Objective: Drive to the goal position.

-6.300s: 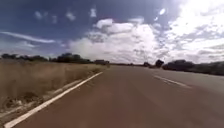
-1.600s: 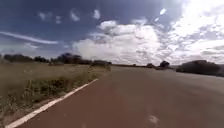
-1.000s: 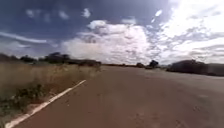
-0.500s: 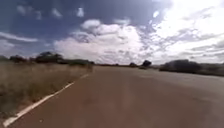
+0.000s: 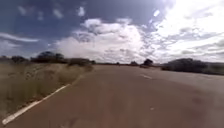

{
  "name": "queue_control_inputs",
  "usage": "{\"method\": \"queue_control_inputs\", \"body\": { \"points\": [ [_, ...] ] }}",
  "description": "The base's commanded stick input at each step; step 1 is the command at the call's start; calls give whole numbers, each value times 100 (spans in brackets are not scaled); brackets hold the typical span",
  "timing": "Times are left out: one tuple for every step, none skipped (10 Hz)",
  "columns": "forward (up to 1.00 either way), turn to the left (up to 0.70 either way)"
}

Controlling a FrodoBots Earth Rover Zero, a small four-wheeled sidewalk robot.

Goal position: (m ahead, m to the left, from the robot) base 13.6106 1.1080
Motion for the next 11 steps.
{"method": "queue_control_inputs", "body": {
  "points": [
    [100, 0],
    [100, 0],
    [100, 0],
    [100, 0],
    [100, 0],
    [100, 0],
    [100, 0],
    [100, 0],
    [100, 0],
    [100, 0],
    [100, 0]
  ]
}}
